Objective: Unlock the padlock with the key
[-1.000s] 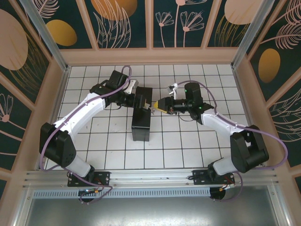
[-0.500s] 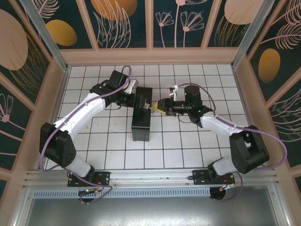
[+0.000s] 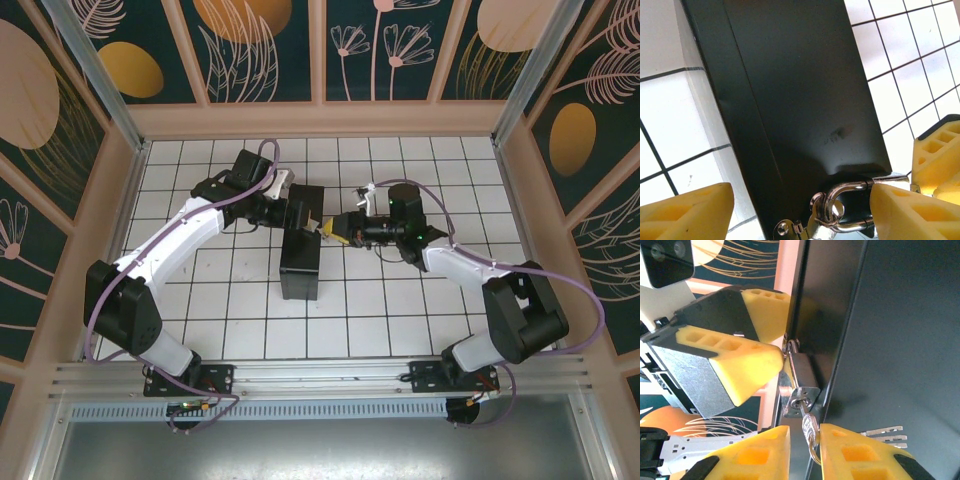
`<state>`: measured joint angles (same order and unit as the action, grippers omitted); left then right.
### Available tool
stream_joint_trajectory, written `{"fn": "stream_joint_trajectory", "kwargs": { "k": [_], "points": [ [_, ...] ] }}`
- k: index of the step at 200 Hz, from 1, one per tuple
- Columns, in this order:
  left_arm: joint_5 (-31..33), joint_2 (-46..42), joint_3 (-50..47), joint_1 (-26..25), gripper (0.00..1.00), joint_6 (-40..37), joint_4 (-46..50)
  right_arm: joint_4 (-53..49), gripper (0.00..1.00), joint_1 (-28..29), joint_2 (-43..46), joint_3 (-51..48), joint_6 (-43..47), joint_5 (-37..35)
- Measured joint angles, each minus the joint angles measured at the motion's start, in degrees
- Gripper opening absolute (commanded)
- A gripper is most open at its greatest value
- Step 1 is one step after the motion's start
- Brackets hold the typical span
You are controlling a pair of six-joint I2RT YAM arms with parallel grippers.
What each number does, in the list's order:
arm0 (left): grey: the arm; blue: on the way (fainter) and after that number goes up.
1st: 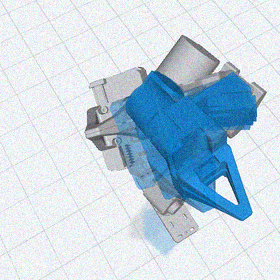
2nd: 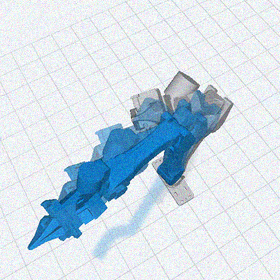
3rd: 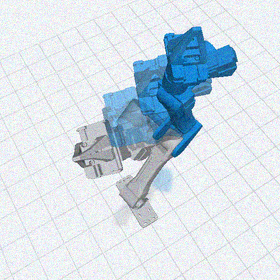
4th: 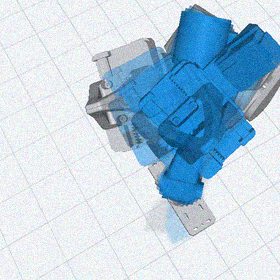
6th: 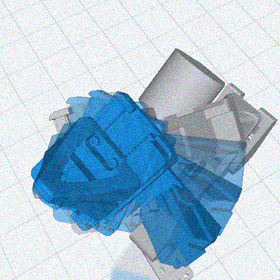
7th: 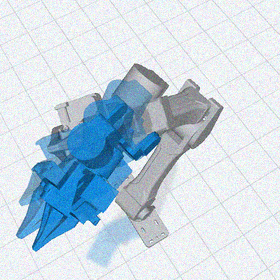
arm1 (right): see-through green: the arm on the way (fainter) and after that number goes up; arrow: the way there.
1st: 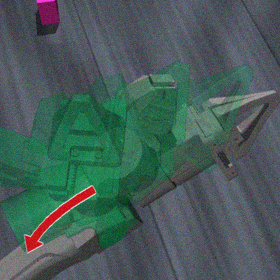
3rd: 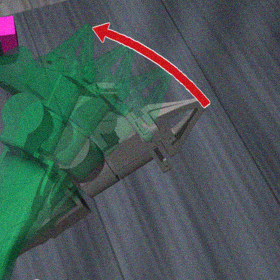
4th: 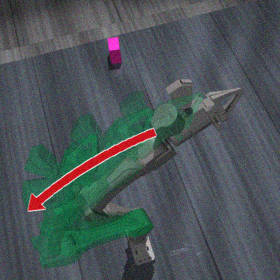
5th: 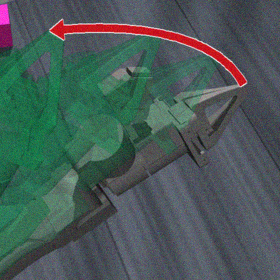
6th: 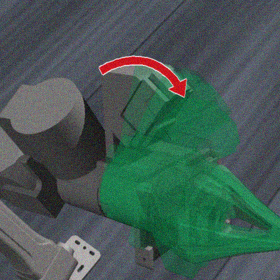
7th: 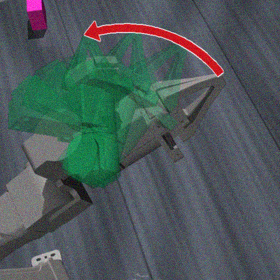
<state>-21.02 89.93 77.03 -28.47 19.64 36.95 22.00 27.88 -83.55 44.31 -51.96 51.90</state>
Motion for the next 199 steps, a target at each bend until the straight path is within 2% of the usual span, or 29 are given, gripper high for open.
{"fn": "stream_joint_trajectory", "kwargs": {
  "k": [91, 105, 154, 199],
  "points": [
    [-0.04, 0.00, -0.44, 0.09, 0.72, 0.17, -0.57, 3.17, 0.23, 0.90, -1.18, -1.16, -2.62, 0.02],
    [-0.02, 0.00, -0.44, 0.09, 0.72, 0.17, -0.61, 3.26, 0.19, 0.96, -1.27, -1.16, -2.71, 0.02],
    [-0.02, 0.02, -0.44, 0.09, 0.72, 0.17, -0.70, 3.52, 0.17, 0.94, -1.27, -1.16, -3.06, -0.02],
    [-0.02, 0.02, -0.55, 0.09, 0.71, 0.15, -0.74, 3.52, 0.08, 0.76, -1.25, -1.22, -3.69, 0.02]
  ]
}}
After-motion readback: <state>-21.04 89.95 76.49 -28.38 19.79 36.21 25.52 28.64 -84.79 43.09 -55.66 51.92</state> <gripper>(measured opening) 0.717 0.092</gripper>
